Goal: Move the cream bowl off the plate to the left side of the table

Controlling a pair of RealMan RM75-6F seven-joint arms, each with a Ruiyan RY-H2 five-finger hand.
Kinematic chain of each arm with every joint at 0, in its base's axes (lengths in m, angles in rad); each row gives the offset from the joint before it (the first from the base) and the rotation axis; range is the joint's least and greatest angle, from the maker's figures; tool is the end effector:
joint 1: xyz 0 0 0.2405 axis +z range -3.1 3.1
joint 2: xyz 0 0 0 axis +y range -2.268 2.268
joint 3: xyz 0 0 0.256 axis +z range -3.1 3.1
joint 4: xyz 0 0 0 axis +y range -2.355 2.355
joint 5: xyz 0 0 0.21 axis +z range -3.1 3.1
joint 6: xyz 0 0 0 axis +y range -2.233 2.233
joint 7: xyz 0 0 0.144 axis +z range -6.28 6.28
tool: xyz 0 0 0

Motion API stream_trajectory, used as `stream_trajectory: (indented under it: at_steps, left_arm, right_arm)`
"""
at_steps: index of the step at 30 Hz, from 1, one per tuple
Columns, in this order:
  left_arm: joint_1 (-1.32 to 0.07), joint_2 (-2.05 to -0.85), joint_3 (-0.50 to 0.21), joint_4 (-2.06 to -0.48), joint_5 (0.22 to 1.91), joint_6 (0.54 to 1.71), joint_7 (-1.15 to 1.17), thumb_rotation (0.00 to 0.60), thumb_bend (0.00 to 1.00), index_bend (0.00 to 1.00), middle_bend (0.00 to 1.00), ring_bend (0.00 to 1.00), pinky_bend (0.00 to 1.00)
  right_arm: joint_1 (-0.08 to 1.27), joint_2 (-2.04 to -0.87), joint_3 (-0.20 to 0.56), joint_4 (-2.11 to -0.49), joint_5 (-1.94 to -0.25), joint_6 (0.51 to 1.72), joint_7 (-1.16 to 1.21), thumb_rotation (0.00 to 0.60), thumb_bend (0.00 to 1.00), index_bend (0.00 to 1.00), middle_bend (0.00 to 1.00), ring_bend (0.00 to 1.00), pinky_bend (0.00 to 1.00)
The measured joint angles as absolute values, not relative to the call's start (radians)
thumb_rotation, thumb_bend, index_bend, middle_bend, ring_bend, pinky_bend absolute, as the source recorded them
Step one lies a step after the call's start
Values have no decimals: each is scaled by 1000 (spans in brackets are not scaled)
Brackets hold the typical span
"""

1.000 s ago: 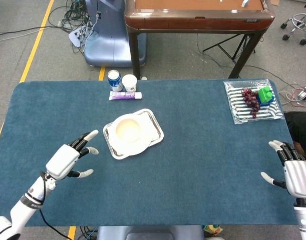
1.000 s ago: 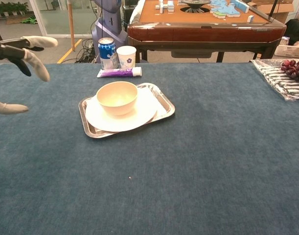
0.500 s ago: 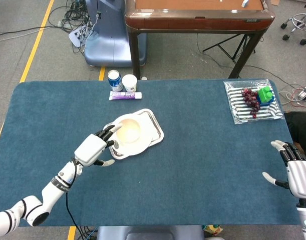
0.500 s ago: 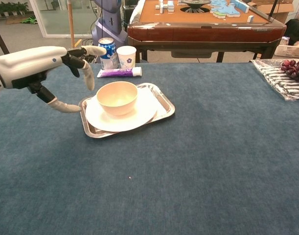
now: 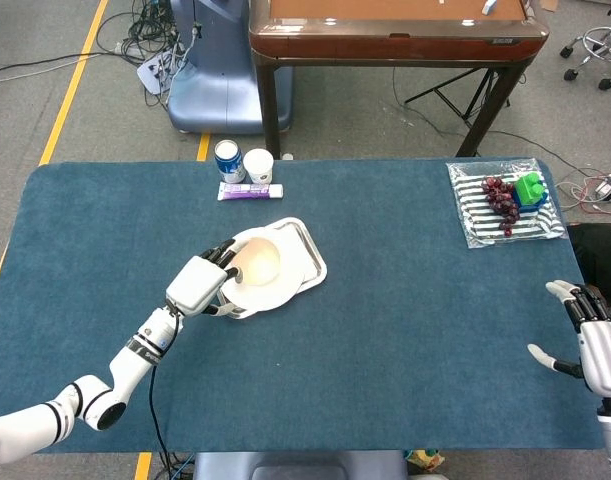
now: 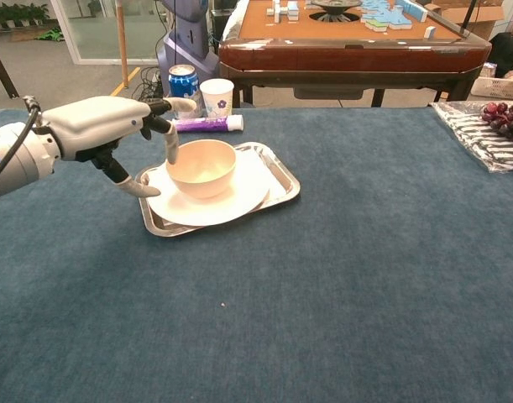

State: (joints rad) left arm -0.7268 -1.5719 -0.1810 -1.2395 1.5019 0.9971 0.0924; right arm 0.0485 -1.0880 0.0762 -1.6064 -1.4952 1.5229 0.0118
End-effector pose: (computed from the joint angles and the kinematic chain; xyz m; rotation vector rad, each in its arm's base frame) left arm -0.1559 0.3624 -0.0035 -1.9567 -0.6796 -1.0615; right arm -0.3168 -0.1751 0.1787 1.3306 -0.8591 0.9022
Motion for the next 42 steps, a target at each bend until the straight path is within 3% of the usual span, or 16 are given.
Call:
stream_trajectory:
  at_steps: [6,9,12,42]
  left_arm:
    - [-727,-1598,-194,-1230,1429,994,221,600,152,439,0,0,225]
    - [-726,-1620,-201,-1221,1384,1001,294,600,152,443,0,0,42]
    - [-728,-1648,-205,-1196,1362,1014,339,600,152,445,0,0,0]
    - [-806,-1788,-205,-1066,1318,1005,371,600,152,453,0,0,0]
  right_arm:
    - [48,-1087,75,-1609,-1494,1518,9,600,0,205,214,151,336]
    - [49,-1085,75,-1611,-1491,1516,7,600,0,205,214,151,336]
    - [48,-1084,75,-1613,-1492,1515,6,600,0,205,214,151,336]
    - [39,-1071,80,-1615,-1488,1525,37,600,0,217,214,151,336]
